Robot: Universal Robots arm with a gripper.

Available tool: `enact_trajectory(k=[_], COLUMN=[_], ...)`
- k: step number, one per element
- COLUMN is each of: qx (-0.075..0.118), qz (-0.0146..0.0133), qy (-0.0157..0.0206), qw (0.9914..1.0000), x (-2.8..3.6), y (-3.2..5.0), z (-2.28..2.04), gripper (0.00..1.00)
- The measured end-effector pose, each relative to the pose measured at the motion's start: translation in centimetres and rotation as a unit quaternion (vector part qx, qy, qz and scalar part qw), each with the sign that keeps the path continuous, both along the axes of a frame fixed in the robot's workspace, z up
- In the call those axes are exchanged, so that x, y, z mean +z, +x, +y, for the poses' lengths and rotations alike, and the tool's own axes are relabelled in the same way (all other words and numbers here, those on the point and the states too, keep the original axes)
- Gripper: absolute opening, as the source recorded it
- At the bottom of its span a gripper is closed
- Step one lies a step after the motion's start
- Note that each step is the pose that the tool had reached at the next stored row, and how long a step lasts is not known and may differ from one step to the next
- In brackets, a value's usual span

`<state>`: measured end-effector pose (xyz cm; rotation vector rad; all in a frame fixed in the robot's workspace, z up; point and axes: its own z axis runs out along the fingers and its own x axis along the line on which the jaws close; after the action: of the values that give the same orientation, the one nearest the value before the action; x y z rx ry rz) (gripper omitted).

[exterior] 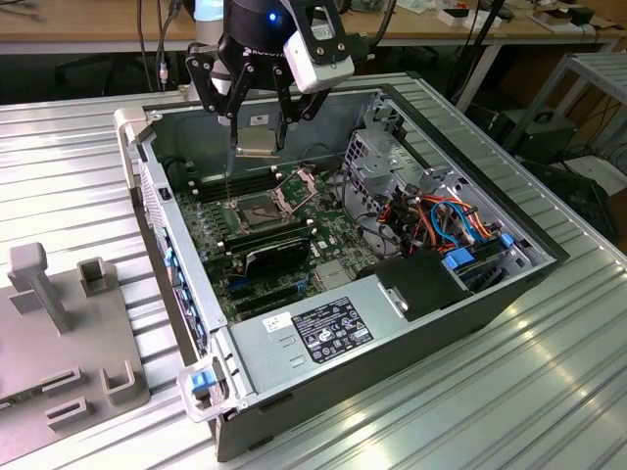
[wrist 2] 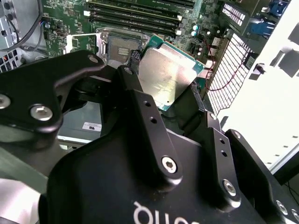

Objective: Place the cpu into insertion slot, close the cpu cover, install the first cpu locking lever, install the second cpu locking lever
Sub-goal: 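Place the cpu into insertion slot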

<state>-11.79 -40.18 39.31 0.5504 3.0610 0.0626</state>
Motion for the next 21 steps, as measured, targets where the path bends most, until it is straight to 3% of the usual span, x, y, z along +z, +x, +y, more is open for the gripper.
enact_trajectory(k=[7,14,21], qx=[-0.002,-0.023,-0.055], qz=[0.0,0.0,-0.0001], qy=[0.0,0.0,0.0], qw=[1.0,0.99974,0.99848], x=[0.0,0.0,-0.01], y=[0.0,0.0,0.02], z=[0.0,0.0,0.01], gripper=[0.55,0.55,0.55])
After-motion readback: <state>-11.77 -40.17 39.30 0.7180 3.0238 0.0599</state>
